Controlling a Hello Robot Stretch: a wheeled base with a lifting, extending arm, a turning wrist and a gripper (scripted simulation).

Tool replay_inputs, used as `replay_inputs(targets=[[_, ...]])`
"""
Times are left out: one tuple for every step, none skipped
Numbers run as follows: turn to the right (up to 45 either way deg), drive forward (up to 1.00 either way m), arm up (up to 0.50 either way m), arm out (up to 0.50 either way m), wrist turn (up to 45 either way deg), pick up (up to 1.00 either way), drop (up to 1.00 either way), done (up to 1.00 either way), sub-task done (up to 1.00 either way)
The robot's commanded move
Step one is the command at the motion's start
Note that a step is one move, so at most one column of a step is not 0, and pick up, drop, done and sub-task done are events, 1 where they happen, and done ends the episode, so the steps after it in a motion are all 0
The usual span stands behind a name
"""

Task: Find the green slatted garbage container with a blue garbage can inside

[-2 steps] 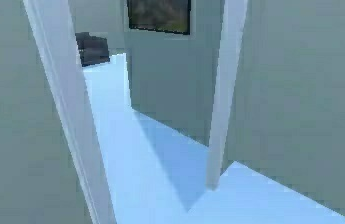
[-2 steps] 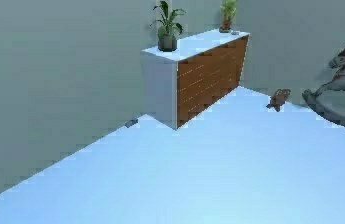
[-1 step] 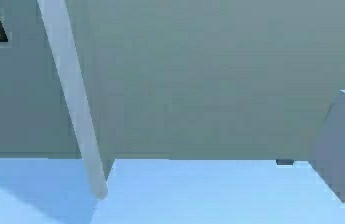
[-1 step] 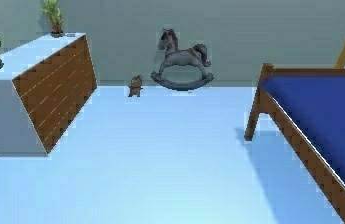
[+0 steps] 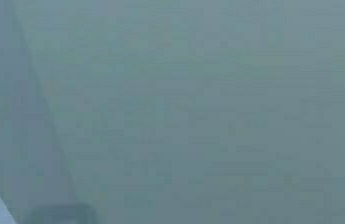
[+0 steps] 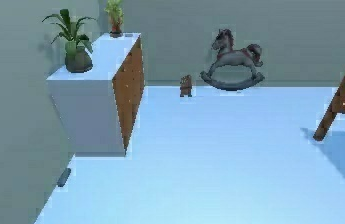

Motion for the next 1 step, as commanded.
replay_inputs(targets=[[-45.0,0.0,0.0,0.0,0.0,0.0,0.0,0.0,0.0]])
